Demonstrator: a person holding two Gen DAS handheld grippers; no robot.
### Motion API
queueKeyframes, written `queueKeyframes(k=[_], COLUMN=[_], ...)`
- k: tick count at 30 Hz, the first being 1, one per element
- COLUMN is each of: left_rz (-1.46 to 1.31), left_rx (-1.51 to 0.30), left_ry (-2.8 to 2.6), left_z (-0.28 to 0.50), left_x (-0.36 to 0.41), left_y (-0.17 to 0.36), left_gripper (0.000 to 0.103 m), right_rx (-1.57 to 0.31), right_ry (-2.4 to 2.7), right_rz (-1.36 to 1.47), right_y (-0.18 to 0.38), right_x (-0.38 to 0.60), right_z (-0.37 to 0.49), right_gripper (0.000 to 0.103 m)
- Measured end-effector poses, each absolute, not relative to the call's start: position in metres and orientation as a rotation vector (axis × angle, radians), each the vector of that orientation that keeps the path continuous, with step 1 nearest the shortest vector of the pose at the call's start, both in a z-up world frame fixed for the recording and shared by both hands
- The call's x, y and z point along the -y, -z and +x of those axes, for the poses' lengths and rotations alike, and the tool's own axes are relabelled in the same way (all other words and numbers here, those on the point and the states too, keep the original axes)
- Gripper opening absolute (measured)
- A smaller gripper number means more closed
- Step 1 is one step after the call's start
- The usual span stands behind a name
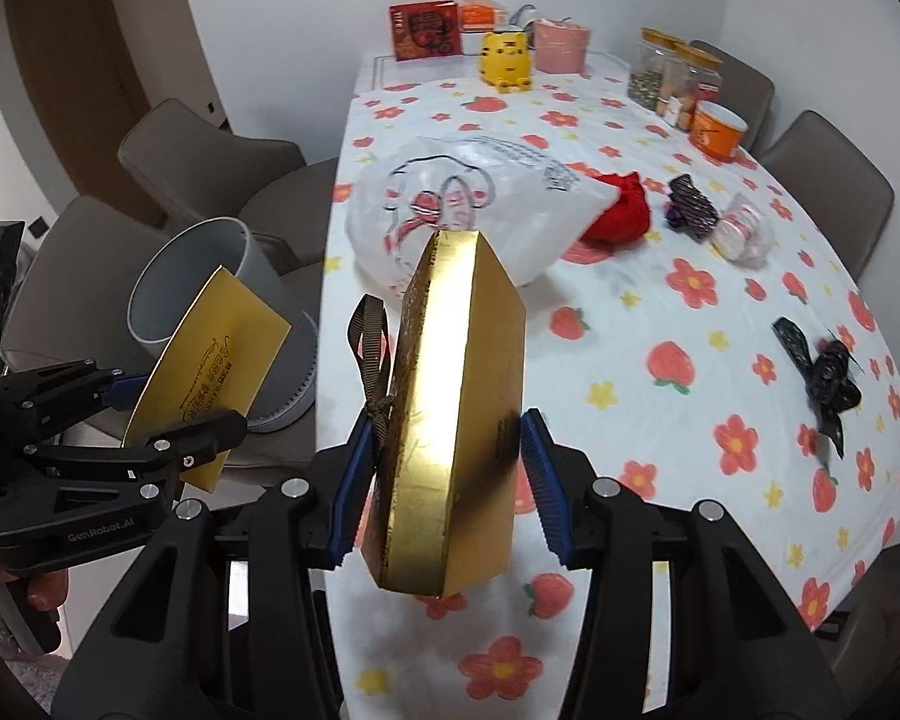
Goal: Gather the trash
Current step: 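Carry both gold boxes over the grey bin with both tools, then open both tools to drop the gold boxes into the bin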
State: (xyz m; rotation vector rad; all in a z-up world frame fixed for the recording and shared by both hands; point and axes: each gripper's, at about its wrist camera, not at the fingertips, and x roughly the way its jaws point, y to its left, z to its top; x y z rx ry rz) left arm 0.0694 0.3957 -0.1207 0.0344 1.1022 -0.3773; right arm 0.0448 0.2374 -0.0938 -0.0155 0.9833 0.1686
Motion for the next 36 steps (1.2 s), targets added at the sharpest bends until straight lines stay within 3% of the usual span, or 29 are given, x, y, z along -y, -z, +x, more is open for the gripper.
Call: queueKeyframes(k=[20,25,30,36], left_rz=[0.004,-0.014,-0.039,-0.051], left_rx=[-1.068,-1.067,-1.068,-1.075], left_ry=[0.225,0.218,0.22,0.233], left_z=[0.163,0.175,0.185,0.194], left_x=[-0.635,-0.663,-0.677,-0.683], left_y=[0.105,0.107,0.112,0.118], left_gripper=[0.054,0.054,0.054,0.054], right_rx=[-1.0,-1.025,-1.041,-1.048], right_ry=[-0.382,-0.415,-0.419,-0.412], right_rz=[-0.053,-0.077,-0.118,-0.144], right_y=[0.099,0.107,0.113,0.113], right_x=[-0.484,-0.523,-0.541,-0.547], right_z=[0.167,0.196,0.212,0.221], right_gripper=[0.047,0.048,0.058,0.06])
